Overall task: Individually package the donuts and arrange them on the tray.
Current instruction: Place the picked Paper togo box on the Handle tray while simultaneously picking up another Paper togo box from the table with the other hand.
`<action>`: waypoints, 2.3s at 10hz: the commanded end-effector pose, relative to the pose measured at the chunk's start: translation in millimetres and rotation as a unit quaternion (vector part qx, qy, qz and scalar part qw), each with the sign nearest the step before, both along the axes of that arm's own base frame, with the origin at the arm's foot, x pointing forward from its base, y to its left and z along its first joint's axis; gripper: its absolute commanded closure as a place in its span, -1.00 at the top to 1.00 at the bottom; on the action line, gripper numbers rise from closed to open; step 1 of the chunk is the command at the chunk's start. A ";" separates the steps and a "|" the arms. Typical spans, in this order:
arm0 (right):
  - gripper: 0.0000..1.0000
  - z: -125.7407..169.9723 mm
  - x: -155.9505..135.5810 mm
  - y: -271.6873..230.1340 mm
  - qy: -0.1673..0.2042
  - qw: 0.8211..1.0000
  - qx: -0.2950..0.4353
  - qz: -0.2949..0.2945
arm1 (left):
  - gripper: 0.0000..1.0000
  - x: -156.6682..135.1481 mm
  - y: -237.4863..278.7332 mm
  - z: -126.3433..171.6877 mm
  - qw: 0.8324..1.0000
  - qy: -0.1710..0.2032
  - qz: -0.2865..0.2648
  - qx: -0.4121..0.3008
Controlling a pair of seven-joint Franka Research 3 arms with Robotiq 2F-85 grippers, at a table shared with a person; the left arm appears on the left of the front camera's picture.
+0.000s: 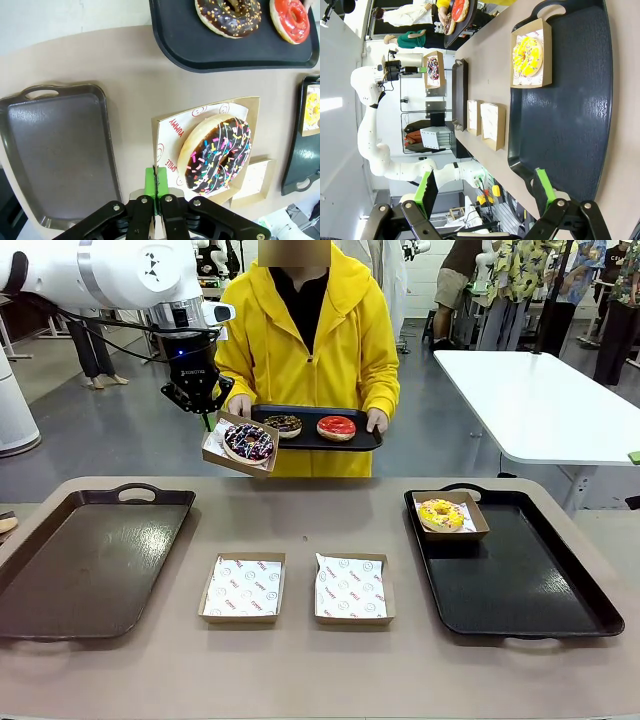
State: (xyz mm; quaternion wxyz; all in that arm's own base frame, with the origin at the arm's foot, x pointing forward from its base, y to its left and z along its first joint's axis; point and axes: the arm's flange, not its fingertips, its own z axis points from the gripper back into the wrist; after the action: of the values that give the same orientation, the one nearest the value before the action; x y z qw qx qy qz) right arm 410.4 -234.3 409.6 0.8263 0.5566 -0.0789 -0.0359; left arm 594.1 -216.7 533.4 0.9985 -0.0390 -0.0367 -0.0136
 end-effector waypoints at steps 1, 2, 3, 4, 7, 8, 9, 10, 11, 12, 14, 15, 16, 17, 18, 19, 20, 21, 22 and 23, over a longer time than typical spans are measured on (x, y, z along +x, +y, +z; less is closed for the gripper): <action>1.00 1.8 -1.0 -1.5 -0.002 1.000 0.004 0.004 | -1.00 -4.7 3.3 -0.5 1.000 0.000 -0.008 -0.003; 1.00 1.8 -1.0 -1.5 -0.002 1.000 0.004 0.004 | -1.00 -4.7 3.3 -0.5 1.000 0.000 -0.008 -0.003; 1.00 1.8 -1.0 -1.5 -0.002 1.000 0.004 0.004 | -1.00 -4.7 3.3 -0.5 1.000 0.000 -0.008 -0.003; 1.00 1.8 -1.0 -1.5 -0.002 1.000 0.004 0.004 | -1.00 -4.7 3.3 -0.5 1.000 0.000 -0.008 -0.003; 1.00 11.1 4.6 10.9 0.005 1.000 -0.015 -0.004 | -0.98 -1.0 10.4 4.9 1.000 0.005 -0.003 -0.003; 1.00 29.0 6.4 26.8 0.003 0.998 -0.058 0.001 | -0.98 -9.4 23.5 13.8 1.000 0.009 -0.020 -0.004; 1.00 56.9 8.5 46.3 0.000 0.996 -0.089 0.007 | -0.98 -22.1 43.4 23.2 1.000 0.012 -0.026 0.007; 1.00 83.3 8.2 69.3 -0.002 0.993 -0.117 0.017 | -0.98 -30.3 64.0 31.9 1.000 0.014 -0.027 0.005; 1.00 109.5 6.5 94.7 -0.012 0.989 -0.143 0.024 | -0.98 -35.4 85.1 39.3 1.000 0.015 -0.019 -0.001; 1.00 126.9 2.5 122.5 -0.015 0.983 -0.178 0.032 | -0.98 -41.1 105.2 40.9 1.000 0.018 -0.010 0.000; 1.00 129.6 4.8 185.0 -0.004 0.964 -0.264 0.037 | -0.98 -47.3 148.8 31.4 0.999 0.024 0.026 0.014; 1.00 126.0 9.6 212.5 -0.003 0.956 -0.290 0.037 | -0.98 -46.1 165.4 23.7 0.999 0.027 0.037 0.026; 1.00 119.7 12.2 235.7 0.000 0.949 -0.313 0.037 | -0.98 -45.3 178.7 15.5 0.998 0.032 0.047 0.035; 1.00 108.2 16.0 256.1 0.005 0.941 -0.338 0.032 | -0.98 -43.7 183.0 7.5 0.997 0.036 0.055 0.039; 1.00 91.9 20.1 277.7 0.009 0.934 -0.355 0.032 | -0.98 -39.0 183.8 -1.6 0.996 0.040 0.062 0.042; 1.00 78.3 24.3 291.1 0.013 0.930 -0.366 0.032 | -0.98 -29.1 183.1 -4.2 0.996 0.048 0.065 0.045; 1.00 65.6 25.3 296.0 0.018 0.927 -0.372 0.036 | -0.98 -18.0 184.0 -1.3 0.996 0.047 0.063 0.050; 1.00 59.1 24.4 294.2 0.023 0.927 -0.371 0.040 | -0.98 -8.7 171.9 11.0 0.996 0.040 0.063 0.046; 1.00 58.9 23.7 285.4 0.018 0.936 -0.349 0.046 | -0.98 0.5 146.6 27.4 0.996 0.036 0.060 0.047; 1.00 61.6 23.7 299.9 0.012 0.931 -0.362 0.050 | -0.98 10.4 112.3 48.9 0.998 0.021 0.046 0.043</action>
State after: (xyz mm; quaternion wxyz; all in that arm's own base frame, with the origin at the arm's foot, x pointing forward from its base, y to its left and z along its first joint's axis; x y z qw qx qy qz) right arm 436.2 59.7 466.0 0.9727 0.2263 -0.0445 0.0237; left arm 586.4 -74.6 558.6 0.9994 -0.0085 -0.0110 0.0326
